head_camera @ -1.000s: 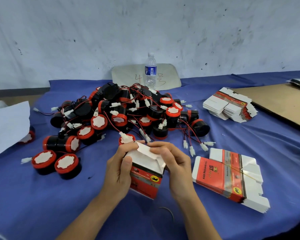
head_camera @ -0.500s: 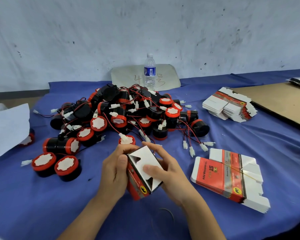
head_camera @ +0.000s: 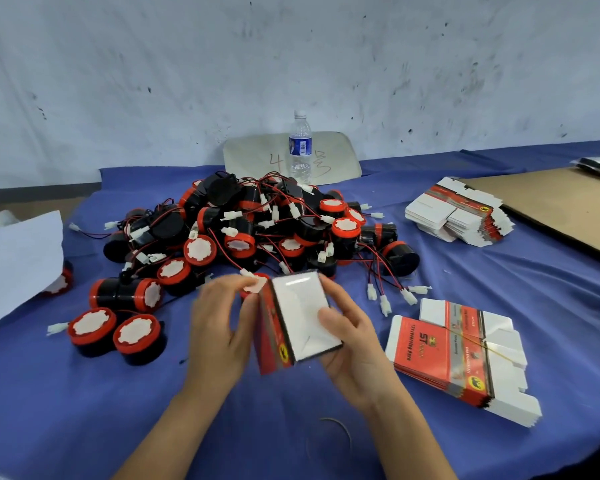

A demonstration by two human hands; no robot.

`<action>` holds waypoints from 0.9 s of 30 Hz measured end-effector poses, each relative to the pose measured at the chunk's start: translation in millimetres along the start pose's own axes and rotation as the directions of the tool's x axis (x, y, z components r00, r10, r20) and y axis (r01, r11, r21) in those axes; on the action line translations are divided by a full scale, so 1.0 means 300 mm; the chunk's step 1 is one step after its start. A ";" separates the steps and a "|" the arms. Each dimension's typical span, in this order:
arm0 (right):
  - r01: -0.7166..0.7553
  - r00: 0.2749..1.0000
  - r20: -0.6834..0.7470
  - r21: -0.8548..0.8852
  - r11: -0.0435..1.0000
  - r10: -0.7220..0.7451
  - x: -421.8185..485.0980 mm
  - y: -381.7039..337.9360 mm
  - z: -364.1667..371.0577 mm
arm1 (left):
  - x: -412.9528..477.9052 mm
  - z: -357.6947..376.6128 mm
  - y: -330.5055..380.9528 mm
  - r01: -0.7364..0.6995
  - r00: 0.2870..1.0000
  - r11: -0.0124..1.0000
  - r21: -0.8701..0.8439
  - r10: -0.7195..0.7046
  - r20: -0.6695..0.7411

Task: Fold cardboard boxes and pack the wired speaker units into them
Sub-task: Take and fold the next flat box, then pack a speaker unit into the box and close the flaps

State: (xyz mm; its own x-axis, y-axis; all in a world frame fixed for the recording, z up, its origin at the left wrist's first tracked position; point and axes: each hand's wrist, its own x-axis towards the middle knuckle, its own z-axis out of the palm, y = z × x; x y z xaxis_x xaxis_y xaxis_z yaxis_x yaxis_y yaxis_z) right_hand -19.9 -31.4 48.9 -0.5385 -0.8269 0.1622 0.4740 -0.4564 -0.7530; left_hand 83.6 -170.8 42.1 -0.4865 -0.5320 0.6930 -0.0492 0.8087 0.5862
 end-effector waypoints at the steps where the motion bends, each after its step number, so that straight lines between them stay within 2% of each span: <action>1: 0.092 0.991 -0.095 -0.010 0.996 -0.093 0.001 0.000 0.003 | 0.013 -0.019 -0.030 0.054 0.997 0.982 0.178 -0.044 -0.064; 2: 0.202 0.950 -0.218 -0.110 0.973 -0.222 0.004 -0.001 0.000 | 0.025 -0.046 -0.066 0.186 0.979 0.923 0.336 -0.145 -0.142; 3: 0.307 0.862 -0.331 -0.261 0.915 -0.383 0.007 0.000 -0.006 | 0.035 -0.076 -0.101 0.362 0.931 0.824 0.436 -0.302 -0.203; 4: 0.376 0.745 -0.401 -0.407 0.833 -0.533 0.007 0.001 -0.015 | 0.040 -0.106 -0.128 0.522 0.850 0.700 0.488 -0.472 -0.232; 5: 0.399 0.651 -0.419 -0.520 0.755 -0.633 0.007 0.002 -0.021 | 0.040 -0.130 -0.147 0.615 0.768 0.587 0.527 -0.596 -0.233; 6: 0.392 0.587 -0.376 -0.643 0.658 -0.717 0.008 0.010 -0.030 | 0.035 -0.144 -0.158 0.642 0.720 0.519 0.564 -0.660 -0.213; 7: 0.377 0.550 -0.269 -0.765 0.522 -0.791 0.009 0.020 -0.034 | 0.028 -0.151 -0.163 0.632 0.709 0.502 0.590 -0.682 -0.179; 9: 0.374 0.545 0.061 -0.910 0.178 -0.836 0.012 0.057 -0.029 | 0.012 -0.144 -0.164 0.556 0.755 0.556 0.618 -0.649 -0.095; 11: 0.411 0.594 0.362 -0.904 -0.115 -0.719 0.018 0.095 -0.005 | 0.010 -0.120 -0.152 0.476 0.819 0.652 0.591 -0.572 -0.028; 13: 0.448 0.614 0.557 -0.829 -0.334 -0.559 0.017 0.132 0.017 | 0.016 -0.094 -0.138 0.450 0.879 0.791 0.415 -0.474 -0.051; 14: 0.455 0.616 0.604 -0.797 -0.398 -0.506 0.016 0.146 0.026 | 0.022 -0.087 -0.127 0.422 0.907 0.860 0.287 -0.406 -0.115; 15: 0.464 0.617 0.632 -0.774 -0.431 -0.469 0.013 0.157 0.034 | 0.028 -0.084 -0.115 0.386 0.914 0.908 0.166 -0.352 -0.203; 17: 0.503 0.606 0.663 -0.748 -0.434 -0.439 0.005 0.167 0.045 | 0.037 -0.086 -0.092 0.301 0.893 0.953 -0.022 -0.289 -0.345; 19: 0.564 0.592 0.700 -0.714 -0.415 -0.400 -0.006 0.172 0.048 | 0.023 -0.086 -0.070 0.143 0.905 0.986 -0.090 -0.167 -0.392; 21: 0.599 0.569 0.731 -0.683 -0.419 -0.377 -0.006 0.183 0.045 | 0.008 -0.074 -0.045 -0.022 0.929 0.998 -0.057 -0.001 -0.370; 23: 0.628 0.556 0.744 -0.668 -0.399 -0.370 0.003 0.201 0.043 | -0.005 -0.057 -0.015 -0.107 0.945 0.993 -0.051 0.085 -0.315; 27: 0.657 0.603 0.763 -0.641 -0.396 -0.234 0.020 0.231 0.035 | -0.029 -0.020 0.020 -0.075 0.987 0.986 -0.149 0.052 -0.153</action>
State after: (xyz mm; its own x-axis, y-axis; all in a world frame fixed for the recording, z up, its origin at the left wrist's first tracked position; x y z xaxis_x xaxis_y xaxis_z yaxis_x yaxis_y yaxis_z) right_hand 17.1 -71.4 4.2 0.0958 -0.6427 0.7601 -0.9884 -0.1517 -0.0037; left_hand 92.9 -162.8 41.9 -0.3491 -0.5217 0.7785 0.1174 0.7998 0.5886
